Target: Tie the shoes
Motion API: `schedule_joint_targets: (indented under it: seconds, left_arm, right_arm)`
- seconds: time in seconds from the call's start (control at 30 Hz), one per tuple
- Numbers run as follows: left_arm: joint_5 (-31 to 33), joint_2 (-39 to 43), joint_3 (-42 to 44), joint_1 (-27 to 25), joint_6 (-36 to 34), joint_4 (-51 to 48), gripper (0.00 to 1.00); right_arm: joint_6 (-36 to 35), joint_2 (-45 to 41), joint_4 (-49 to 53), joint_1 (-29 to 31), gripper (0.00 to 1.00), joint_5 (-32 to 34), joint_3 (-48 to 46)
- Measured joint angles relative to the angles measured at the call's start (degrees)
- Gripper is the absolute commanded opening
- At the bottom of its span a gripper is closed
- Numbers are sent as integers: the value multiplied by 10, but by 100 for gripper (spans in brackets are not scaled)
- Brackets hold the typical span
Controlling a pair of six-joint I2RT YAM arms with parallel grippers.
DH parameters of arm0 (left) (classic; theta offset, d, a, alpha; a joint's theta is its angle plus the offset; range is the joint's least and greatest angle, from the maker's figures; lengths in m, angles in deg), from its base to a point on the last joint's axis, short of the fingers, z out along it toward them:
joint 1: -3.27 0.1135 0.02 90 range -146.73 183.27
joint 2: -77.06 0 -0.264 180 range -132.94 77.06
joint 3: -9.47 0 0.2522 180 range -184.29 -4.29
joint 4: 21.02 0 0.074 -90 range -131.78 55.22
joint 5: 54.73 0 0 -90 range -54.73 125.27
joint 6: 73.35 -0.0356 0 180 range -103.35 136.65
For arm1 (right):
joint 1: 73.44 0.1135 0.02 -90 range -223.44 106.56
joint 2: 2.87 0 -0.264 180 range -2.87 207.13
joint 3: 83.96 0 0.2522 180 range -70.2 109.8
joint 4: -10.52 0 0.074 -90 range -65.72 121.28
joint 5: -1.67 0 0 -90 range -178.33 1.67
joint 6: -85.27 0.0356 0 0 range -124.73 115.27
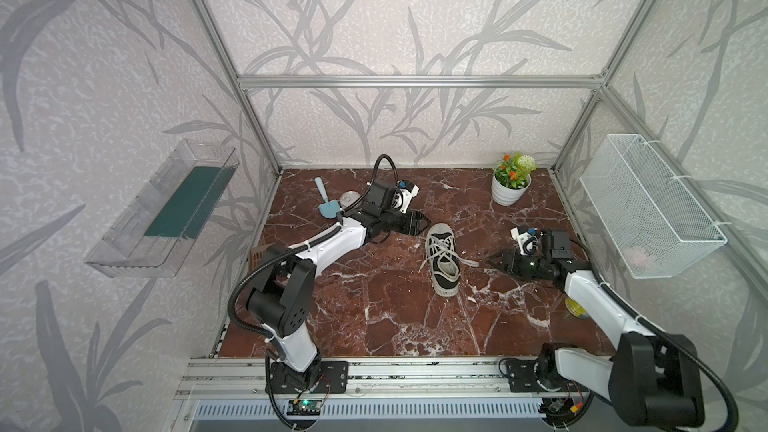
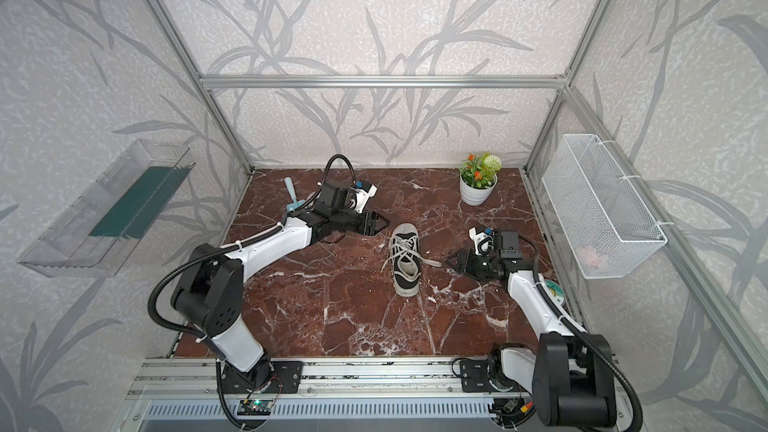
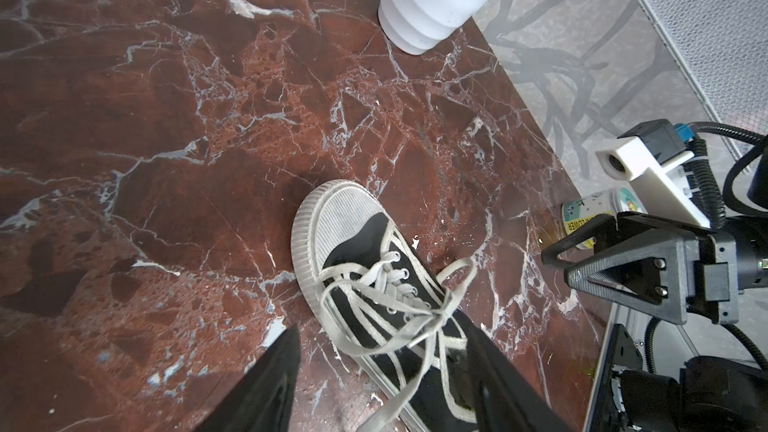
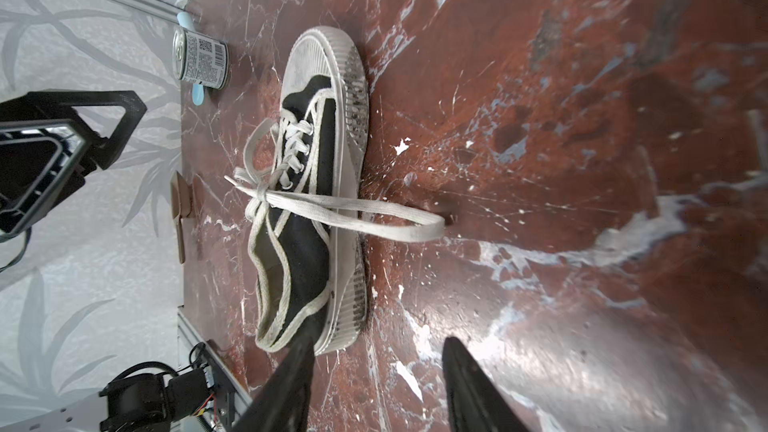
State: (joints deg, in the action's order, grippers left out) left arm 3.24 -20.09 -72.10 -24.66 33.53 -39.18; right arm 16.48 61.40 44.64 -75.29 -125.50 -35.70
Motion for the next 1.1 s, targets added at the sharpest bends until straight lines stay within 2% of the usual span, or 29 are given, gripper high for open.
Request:
schedule_joint_targets:
  seconds: [0.13, 0.23, 0.37, 0.5, 0.83, 1.1]
  left_arm:
    - [-7, 3, 17, -6, 20, 10, 53]
    - [-15, -2, 33, -14, 39, 23, 52]
    - [-29, -18, 49, -21, 59, 45, 49]
    - [-41, -37, 56, -31, 74, 64, 47]
    - [-64, -44, 80, -43, 110, 104, 45]
    - [-79, -70, 80, -47, 133, 133, 39]
  right_arm:
    - [-11, -52, 13, 15, 50, 32, 0]
    - [-35, -49, 13, 71, 50, 61, 9]
    - [-85, 9, 3, 145, 49, 85, 45]
    - [-136, 75, -38, 192, 47, 99, 59]
    - [-220, 141, -114, 209, 43, 86, 85]
    - [-248, 169, -139, 212, 41, 66, 106]
